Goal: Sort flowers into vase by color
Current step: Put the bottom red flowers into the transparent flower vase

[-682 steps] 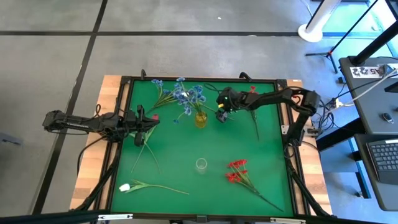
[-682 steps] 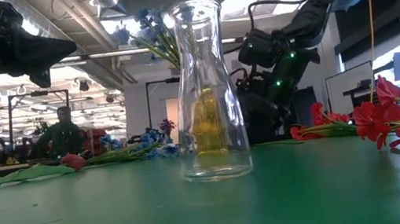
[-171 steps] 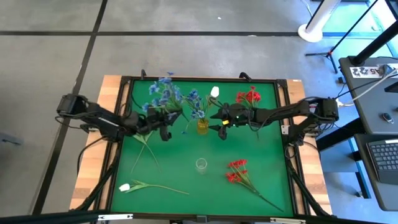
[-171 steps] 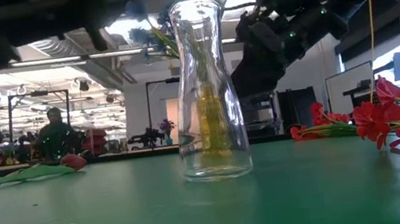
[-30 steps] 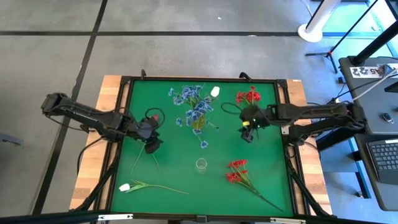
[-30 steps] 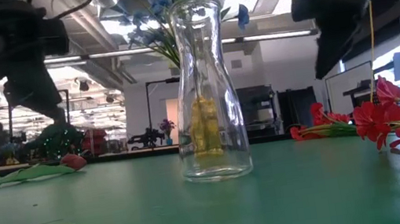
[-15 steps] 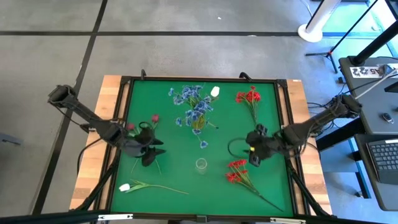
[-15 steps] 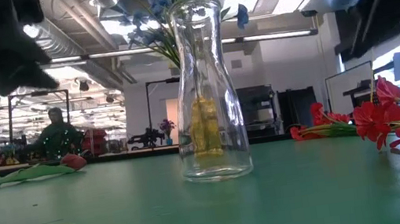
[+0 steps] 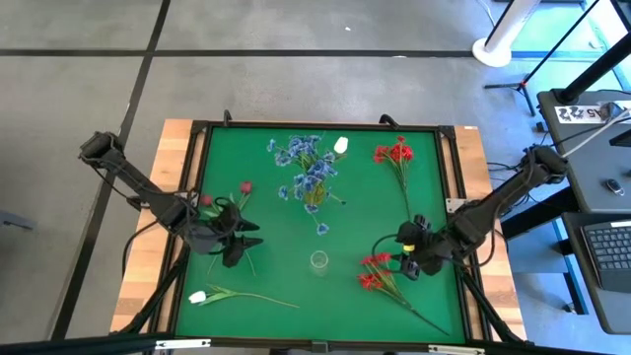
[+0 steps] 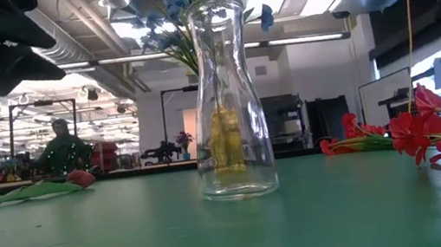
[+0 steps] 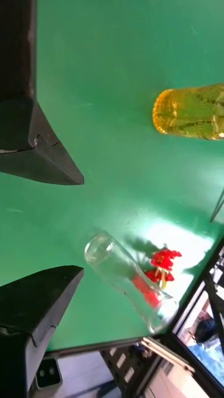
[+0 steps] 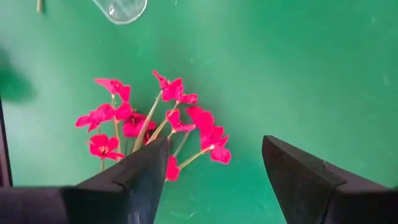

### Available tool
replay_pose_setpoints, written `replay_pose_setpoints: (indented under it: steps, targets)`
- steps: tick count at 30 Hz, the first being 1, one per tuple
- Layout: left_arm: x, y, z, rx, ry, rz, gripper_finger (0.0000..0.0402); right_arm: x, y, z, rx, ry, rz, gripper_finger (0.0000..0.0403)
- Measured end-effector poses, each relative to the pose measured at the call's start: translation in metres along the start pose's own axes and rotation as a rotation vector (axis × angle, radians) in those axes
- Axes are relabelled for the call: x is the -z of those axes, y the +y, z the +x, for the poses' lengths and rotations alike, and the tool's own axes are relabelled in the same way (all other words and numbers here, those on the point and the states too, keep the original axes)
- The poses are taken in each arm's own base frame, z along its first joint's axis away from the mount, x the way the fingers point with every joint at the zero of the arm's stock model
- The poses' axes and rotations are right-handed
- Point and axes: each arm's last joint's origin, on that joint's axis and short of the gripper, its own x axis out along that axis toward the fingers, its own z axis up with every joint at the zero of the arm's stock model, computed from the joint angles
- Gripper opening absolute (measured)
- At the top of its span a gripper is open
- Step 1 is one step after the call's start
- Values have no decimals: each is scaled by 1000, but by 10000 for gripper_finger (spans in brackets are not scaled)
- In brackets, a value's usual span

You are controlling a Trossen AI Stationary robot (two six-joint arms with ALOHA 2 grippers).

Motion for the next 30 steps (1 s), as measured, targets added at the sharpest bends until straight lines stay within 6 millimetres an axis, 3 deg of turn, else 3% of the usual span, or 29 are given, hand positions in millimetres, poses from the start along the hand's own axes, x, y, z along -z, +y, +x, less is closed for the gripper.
replay_pose_setpoints:
  steps: [12,22,30]
  targets:
    - [-1,0,0,2,-9,-1,217,13,17,36,-50,213,-126,261]
    - [-1,0,0,1,-10,-25,217,16,21,35,-114,350,59,261]
    - [-1,0,0,-18,-34,-16,217,14,24,32,-136,376,64,261]
